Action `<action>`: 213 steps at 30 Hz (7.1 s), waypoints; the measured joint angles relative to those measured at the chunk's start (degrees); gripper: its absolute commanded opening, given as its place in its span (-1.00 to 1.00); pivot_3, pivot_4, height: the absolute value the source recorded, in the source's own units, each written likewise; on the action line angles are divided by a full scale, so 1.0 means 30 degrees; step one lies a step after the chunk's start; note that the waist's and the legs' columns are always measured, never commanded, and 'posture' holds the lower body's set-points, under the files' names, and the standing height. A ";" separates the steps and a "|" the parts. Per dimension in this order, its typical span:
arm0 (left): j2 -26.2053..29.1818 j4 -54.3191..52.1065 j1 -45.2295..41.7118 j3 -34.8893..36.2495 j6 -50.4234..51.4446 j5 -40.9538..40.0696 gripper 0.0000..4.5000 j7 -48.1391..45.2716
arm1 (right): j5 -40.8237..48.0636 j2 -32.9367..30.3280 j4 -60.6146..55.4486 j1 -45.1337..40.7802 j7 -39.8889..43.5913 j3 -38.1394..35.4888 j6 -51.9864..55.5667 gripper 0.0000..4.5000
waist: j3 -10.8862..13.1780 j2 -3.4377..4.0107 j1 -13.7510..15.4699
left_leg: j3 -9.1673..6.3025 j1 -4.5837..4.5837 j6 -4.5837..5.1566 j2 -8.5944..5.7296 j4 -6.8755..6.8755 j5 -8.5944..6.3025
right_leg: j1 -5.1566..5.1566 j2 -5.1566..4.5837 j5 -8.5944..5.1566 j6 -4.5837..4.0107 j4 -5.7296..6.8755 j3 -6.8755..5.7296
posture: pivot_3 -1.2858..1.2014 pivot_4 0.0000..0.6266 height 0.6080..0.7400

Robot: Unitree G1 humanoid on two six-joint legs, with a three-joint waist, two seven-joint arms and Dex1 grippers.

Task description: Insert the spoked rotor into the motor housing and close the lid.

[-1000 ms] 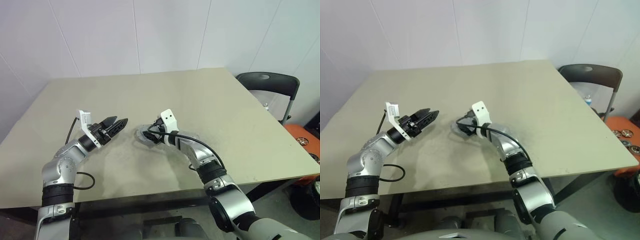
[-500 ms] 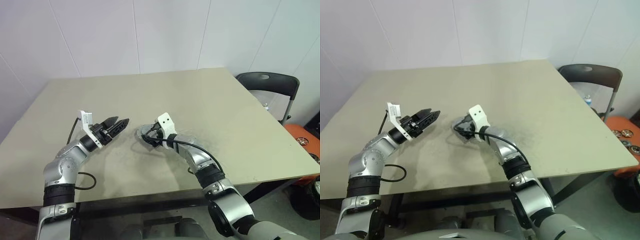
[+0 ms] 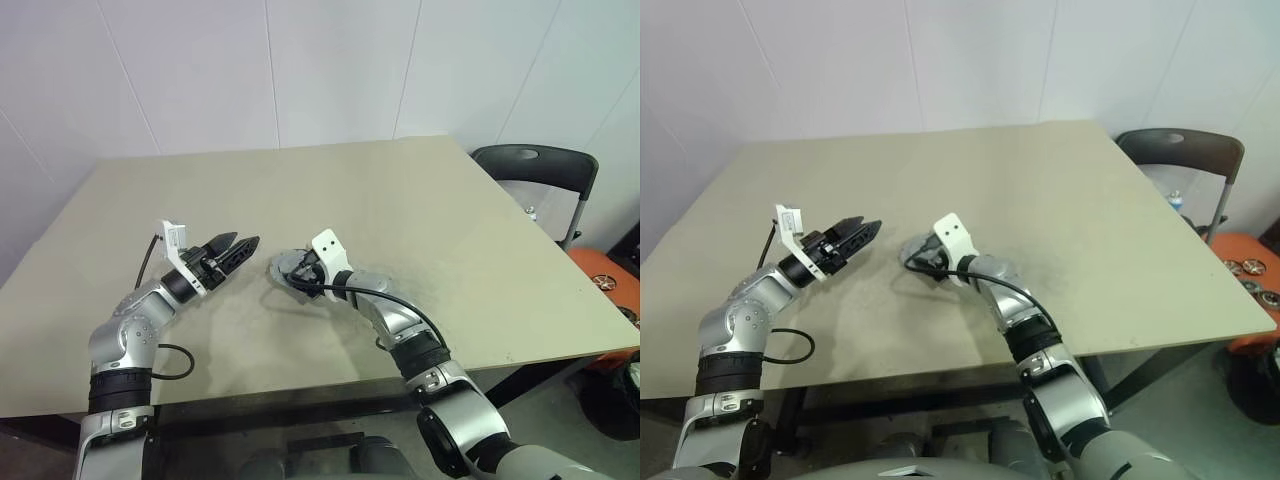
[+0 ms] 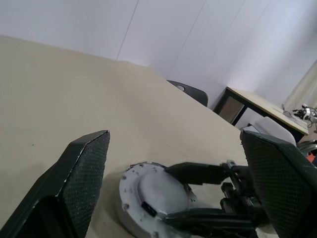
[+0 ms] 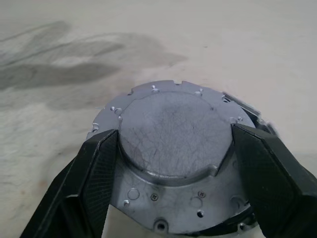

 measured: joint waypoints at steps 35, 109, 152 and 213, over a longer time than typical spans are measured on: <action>0.0003 -0.0001 0.0002 0.0000 -0.0305 0.0024 1.00 0.0179 | -0.0317 0.0033 0.0927 -0.0267 -0.1648 -0.0855 -0.0554 0.43 | 0.0011 0.0006 0.0005 | -0.0003 0.0155 0.0001 0.0007 -0.0062 -0.0002 | 0.0175 0.0008 -0.0007 -0.0003 -0.0124 -0.0007 | 0.03 -1.00 1.00; 0.0242 -0.0429 0.0736 -0.1350 -0.0381 0.0534 1.00 -0.0027 | -0.0775 -0.3111 0.1802 -0.1472 0.1647 0.0824 0.0095 0.43 | -0.0050 0.0002 0.0613 | -0.0040 0.0251 -0.0005 0.0018 -0.0036 -0.0032 | 0.0305 -0.0018 -0.0104 0.0000 -0.0272 -0.0034 | 0.03 -1.00 1.00; 0.0407 -0.0422 0.0733 -0.1332 -0.0718 0.0613 1.00 -0.0011 | -0.0601 -0.1679 0.2204 -0.1313 0.2589 -0.0119 -0.1248 0.99 | -0.0005 0.0015 0.0002 | -0.0100 0.0177 0.0008 0.0015 -0.0300 -0.0021 | 0.0095 -0.0002 -0.0005 -0.0077 -0.0338 -0.0006 | 0.03 -1.00 1.00; 0.0749 -0.0456 0.1098 -0.1463 0.0087 0.0417 1.00 -0.0883 | 0.1797 -0.0373 0.1326 -0.1661 0.2598 -0.2531 -0.1519 0.99 | 0.0076 0.0018 0.0031 | -0.0103 0.0127 -0.0020 0.0012 -0.0379 -0.0076 | 0.0008 0.0023 0.0027 -0.0049 -0.0437 0.0004 | 0.03 -1.00 1.00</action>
